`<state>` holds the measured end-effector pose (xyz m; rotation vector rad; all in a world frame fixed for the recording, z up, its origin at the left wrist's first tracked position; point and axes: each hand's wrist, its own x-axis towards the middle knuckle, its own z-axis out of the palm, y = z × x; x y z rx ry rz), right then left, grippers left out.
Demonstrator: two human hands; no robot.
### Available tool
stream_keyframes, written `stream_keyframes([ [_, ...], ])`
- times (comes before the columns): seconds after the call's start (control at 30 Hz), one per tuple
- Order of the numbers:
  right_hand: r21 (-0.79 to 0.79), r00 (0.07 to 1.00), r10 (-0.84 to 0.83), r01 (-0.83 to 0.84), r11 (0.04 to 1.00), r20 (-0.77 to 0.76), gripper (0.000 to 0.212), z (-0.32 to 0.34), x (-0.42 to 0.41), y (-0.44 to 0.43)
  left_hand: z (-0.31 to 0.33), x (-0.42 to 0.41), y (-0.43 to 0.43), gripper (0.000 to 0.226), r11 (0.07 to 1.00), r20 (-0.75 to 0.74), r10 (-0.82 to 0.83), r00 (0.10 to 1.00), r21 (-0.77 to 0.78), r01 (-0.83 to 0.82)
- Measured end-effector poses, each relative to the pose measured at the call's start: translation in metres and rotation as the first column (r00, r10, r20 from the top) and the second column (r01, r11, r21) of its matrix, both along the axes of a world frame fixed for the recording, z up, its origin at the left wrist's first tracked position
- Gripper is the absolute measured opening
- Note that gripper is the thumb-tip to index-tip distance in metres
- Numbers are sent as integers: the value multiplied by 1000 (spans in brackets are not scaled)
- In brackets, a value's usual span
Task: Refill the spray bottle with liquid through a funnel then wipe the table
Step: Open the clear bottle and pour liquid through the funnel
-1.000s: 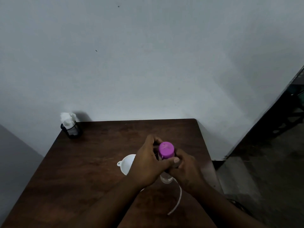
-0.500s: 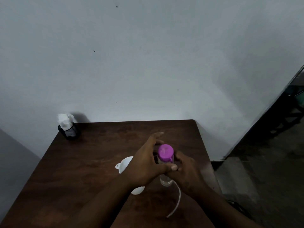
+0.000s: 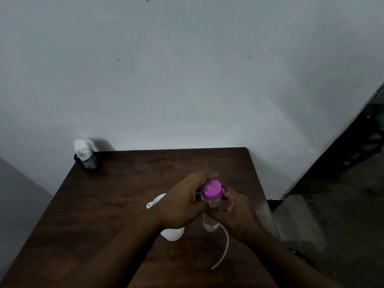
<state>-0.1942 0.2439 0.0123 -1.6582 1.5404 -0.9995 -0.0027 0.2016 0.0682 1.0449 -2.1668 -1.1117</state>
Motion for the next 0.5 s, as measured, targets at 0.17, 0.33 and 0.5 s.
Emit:
stream_keyframes([
  [0.17,-8,1000,18,-18,1000,-1,51,0,2,-1,5,-8,-1,65,991,17,131,991,21,-131],
  [0.33,-28,1000,13,-13,1000,11,53,2,-1,1,10,0,-1,89,996,98,-67,993,-48,72],
  [0.5,-23,999,13,-13,1000,36,49,0,0,2,9,-3,-4,53,995,89,-12,996,-97,21],
])
